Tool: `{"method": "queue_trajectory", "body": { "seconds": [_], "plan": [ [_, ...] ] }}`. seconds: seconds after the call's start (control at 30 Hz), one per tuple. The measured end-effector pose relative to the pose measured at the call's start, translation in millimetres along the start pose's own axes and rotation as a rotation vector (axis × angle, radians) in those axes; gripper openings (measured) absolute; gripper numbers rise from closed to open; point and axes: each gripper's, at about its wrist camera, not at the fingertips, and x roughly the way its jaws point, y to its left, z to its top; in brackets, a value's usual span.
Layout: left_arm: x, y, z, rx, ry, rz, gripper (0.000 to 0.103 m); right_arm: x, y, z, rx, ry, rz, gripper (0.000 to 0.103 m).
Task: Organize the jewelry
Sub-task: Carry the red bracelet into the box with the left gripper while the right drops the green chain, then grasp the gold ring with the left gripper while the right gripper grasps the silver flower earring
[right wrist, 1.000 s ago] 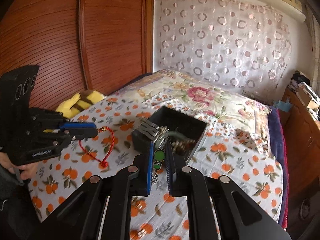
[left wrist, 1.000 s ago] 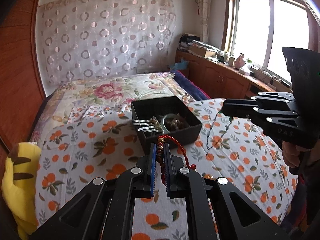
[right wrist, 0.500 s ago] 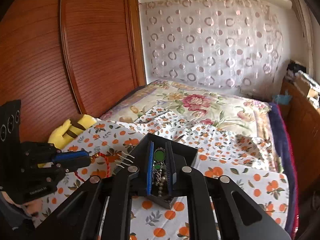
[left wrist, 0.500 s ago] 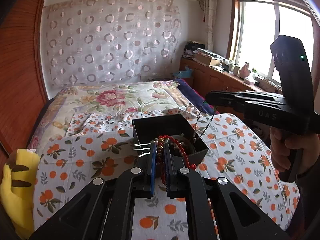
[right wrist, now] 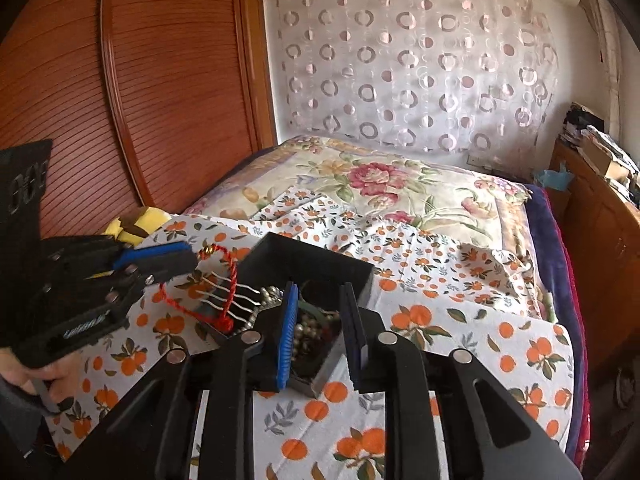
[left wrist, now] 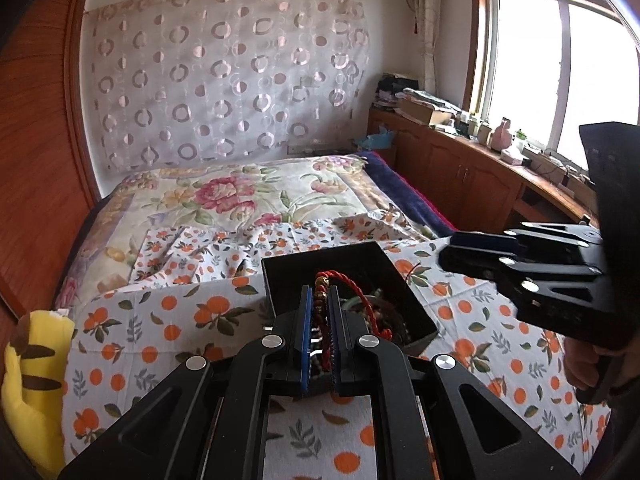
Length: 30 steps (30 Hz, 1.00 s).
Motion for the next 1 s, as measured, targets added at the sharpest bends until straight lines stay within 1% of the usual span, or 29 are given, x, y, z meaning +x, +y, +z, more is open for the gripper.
{"method": "queue_trajectory", "body": {
  "seconds": [0.23, 0.27, 0.3, 0.33, 0.37, 0.47, 0.57, 0.63, 0.7, 0.77, 0.87, 1.0],
  "plan": [
    [12, -11, 8, 0.029, -0.002, 0.016, 0.007, -15, -8, -24, -0.005, 0.016, -0.030, 0.024],
    [12, -12, 8, 0.033, -0.002, 0.020, 0.011, -18, -9, -28, -0.003, 0.018, -0.032, 0.024],
    [12, -13, 7, 0.034, -0.001, 0.017, 0.018, -22, -10, -34, 0.002, 0.019, -0.031, 0.024],
    [11, -13, 6, 0.033, -0.002, 0.015, 0.022, -25, -11, -38, 0.006, 0.019, -0.028, 0.024],
    [9, -14, 5, 0.034, -0.003, 0.016, 0.030, -28, -12, -44, 0.012, 0.019, -0.025, 0.024],
    [4, -17, 1, 0.044, -0.001, 0.013, 0.032, -35, -13, -58, 0.025, 0.026, -0.021, 0.024],
    [-4, -21, -8, 0.051, 0.006, -0.002, 0.033, -43, -9, -77, 0.038, 0.035, -0.005, 0.024],
    [-11, -23, -16, 0.061, 0.011, -0.015, 0.037, -48, -3, -90, 0.035, 0.046, 0.007, 0.025],
    [-16, -27, -25, 0.075, 0.019, -0.023, 0.039, -50, 2, -99, 0.028, 0.054, 0.010, 0.035],
    [-21, -28, -37, 0.082, 0.034, -0.036, 0.040, -53, 9, -109, 0.018, 0.065, 0.016, 0.041],
    [-25, -28, -52, 0.083, 0.051, -0.045, 0.046, -53, 20, -123, -0.013, 0.085, 0.005, 0.041],
    [-26, -29, -70, 0.088, 0.085, -0.063, 0.046, -51, 29, -137, -0.023, 0.118, 0.020, 0.041]
  ]
}}
